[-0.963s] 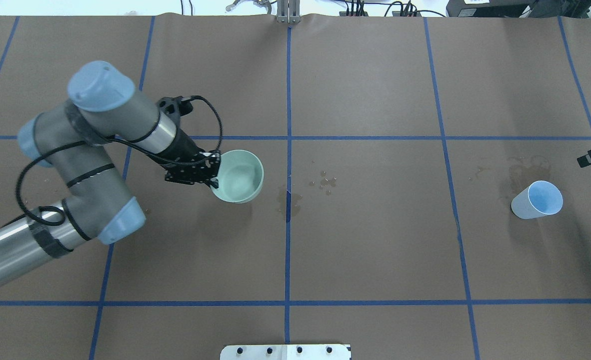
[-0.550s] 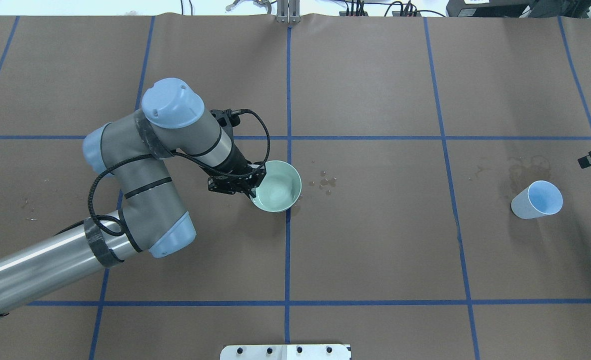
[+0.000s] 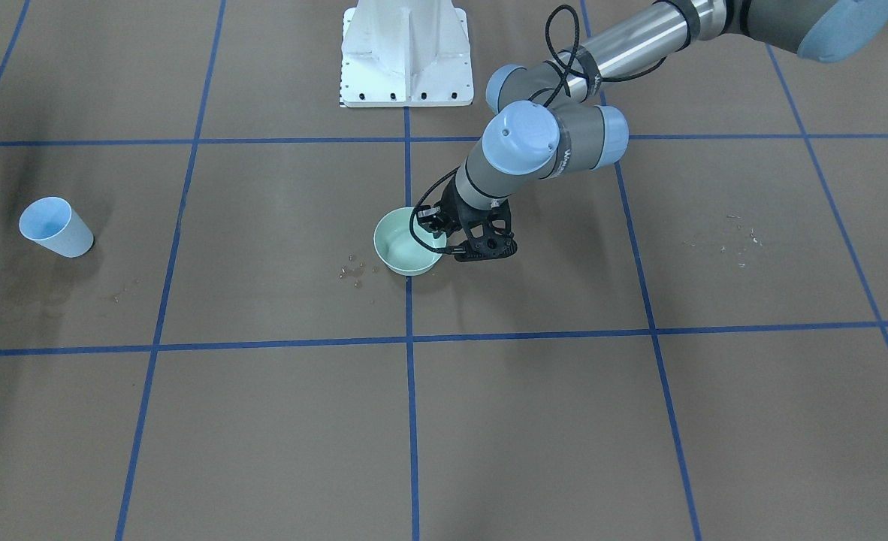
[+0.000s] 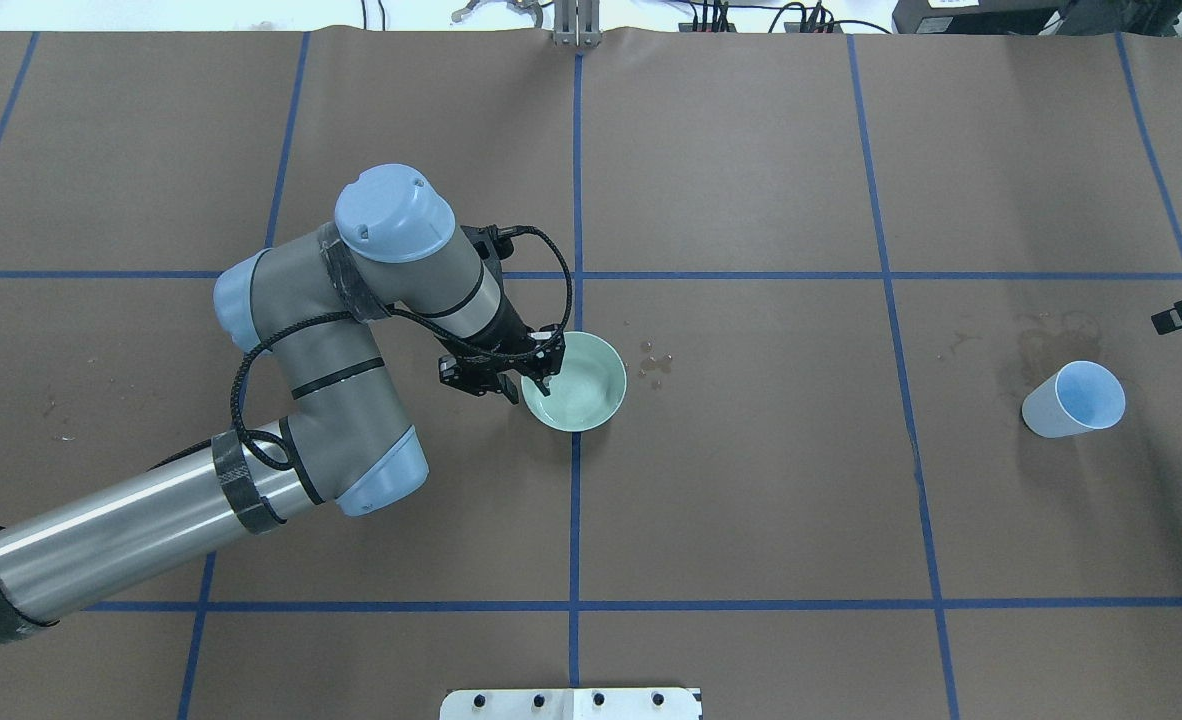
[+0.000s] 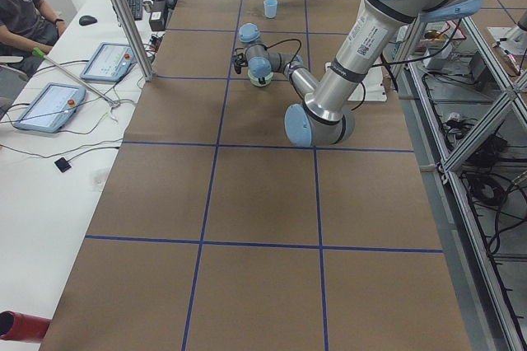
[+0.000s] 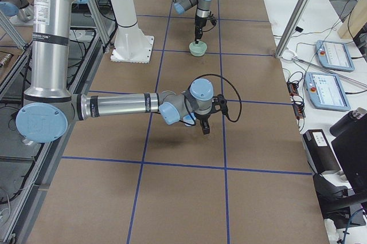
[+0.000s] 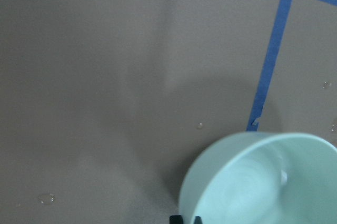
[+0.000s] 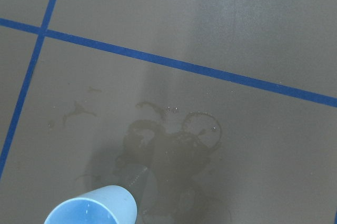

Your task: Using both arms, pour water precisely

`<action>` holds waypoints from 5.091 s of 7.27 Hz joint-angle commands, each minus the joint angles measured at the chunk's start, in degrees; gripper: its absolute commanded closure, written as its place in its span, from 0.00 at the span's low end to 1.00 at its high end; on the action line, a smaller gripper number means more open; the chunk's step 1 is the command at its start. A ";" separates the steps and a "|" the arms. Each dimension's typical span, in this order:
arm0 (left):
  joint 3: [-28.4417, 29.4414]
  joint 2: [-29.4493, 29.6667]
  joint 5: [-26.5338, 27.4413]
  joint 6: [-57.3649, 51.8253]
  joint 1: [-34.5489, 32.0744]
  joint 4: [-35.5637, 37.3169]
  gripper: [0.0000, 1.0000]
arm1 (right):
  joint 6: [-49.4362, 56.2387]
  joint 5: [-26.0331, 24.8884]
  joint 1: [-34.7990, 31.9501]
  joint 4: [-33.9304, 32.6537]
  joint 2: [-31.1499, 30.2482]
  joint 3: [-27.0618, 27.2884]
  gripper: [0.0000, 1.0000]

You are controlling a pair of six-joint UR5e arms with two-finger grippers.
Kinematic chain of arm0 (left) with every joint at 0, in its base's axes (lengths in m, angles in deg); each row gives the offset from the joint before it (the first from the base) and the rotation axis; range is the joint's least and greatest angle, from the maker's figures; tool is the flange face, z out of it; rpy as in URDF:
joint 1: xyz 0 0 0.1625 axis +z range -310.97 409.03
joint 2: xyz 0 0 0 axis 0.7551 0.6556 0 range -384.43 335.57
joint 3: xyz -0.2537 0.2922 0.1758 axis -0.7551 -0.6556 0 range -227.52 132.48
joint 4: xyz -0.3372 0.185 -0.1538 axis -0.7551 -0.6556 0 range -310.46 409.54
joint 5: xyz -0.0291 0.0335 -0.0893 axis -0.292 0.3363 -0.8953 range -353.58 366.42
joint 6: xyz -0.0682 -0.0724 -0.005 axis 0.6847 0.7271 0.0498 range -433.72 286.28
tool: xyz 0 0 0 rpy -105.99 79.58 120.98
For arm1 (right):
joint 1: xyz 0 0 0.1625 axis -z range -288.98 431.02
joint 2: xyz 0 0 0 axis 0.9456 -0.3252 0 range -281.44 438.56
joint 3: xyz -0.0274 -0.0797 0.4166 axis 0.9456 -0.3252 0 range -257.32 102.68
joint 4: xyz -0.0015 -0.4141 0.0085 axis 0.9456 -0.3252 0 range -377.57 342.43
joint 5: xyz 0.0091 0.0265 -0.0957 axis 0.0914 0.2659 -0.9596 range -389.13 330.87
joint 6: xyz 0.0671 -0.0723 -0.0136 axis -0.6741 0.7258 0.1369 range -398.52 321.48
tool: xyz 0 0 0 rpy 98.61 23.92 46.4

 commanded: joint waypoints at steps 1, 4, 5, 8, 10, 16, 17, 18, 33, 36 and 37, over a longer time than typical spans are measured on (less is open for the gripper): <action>-4.58 -1.16 -0.07 0.16 -1.32 0.36 0.00 | -1.55 0.03 1.52 7.81 0.01 -0.41 0.00; -9.35 -4.42 -0.07 0.77 -2.03 0.45 0.00 | -16.61 -7.86 8.19 34.84 -9.11 -0.14 0.00; -9.88 -5.20 -0.07 0.78 -2.47 0.45 0.00 | -20.25 -8.75 9.86 39.61 -9.74 -0.23 0.00; -10.32 -5.48 0.10 1.56 -2.48 0.45 0.00 | -20.29 -20.40 16.79 51.60 -16.24 -0.40 0.00; -10.32 -5.39 0.10 2.18 -2.47 0.36 0.00 | -20.72 -31.84 25.05 53.98 -18.27 -0.40 0.00; -10.32 -6.00 0.10 2.27 -2.56 0.36 0.00 | -29.14 -39.15 34.21 54.16 -17.66 -2.25 0.00; -10.32 -6.09 0.10 2.27 -2.65 0.36 0.00 | -30.90 -43.69 37.79 54.16 -17.49 -2.42 0.00; -10.32 -6.18 0.10 2.18 -2.82 0.36 0.00 | -30.92 -45.74 39.13 54.25 -17.31 -2.86 0.01; -15.59 -9.78 0.02 3.24 -3.26 0.53 0.00 | -30.49 -57.71 41.26 62.25 -11.68 -11.12 0.31; -15.59 -10.05 0.02 3.24 -3.27 0.54 0.00 | -30.30 -57.62 41.26 65.92 -11.51 -11.04 1.00; -15.59 -10.05 0.02 3.24 -3.27 0.54 0.00 | -30.22 -57.80 41.26 65.94 -11.42 -10.43 1.00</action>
